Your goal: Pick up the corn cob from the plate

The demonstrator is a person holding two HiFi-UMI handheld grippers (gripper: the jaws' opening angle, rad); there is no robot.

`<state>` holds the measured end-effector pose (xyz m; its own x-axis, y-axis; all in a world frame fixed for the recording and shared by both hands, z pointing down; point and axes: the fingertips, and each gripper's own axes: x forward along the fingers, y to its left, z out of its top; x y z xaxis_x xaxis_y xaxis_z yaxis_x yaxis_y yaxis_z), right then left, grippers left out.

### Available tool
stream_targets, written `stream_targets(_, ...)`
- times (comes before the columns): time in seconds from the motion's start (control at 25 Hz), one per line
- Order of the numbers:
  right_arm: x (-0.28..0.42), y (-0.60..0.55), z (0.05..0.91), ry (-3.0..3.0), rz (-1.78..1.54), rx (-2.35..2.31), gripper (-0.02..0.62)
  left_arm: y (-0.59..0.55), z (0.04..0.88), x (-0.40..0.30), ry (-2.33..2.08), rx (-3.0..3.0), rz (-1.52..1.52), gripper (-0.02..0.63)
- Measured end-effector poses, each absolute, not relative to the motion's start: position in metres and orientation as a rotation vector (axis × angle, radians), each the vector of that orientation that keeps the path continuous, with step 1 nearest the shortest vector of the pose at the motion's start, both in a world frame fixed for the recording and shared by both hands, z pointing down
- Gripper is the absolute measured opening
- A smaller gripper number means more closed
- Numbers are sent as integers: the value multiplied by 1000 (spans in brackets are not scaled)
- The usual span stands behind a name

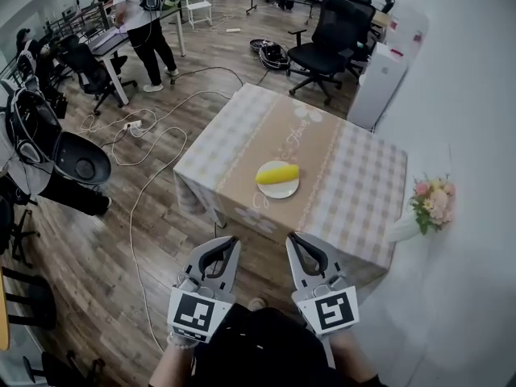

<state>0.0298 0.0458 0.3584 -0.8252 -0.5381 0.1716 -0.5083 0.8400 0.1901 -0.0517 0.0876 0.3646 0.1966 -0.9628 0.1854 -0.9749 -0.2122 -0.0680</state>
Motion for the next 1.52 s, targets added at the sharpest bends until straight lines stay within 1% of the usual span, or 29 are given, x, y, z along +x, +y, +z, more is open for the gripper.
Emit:
stream_targets(0.52,48,29,369,-2772,-153,850,41,68,368,-44,-1891,2390,296,12)
stream_targets(0.76,50,15,374,-2745,-147,883,41,48,382,-42,-1840,2486,327,12)
stream_targets(1.12,56,-29,376,-2684,-127,981,41,-3,383,-43,-1747,2538,306,12)
stream_targets(1.52,33,-88,372,-2637,-96,1051,41,-74,382,-70,-1670,2605,325,12)
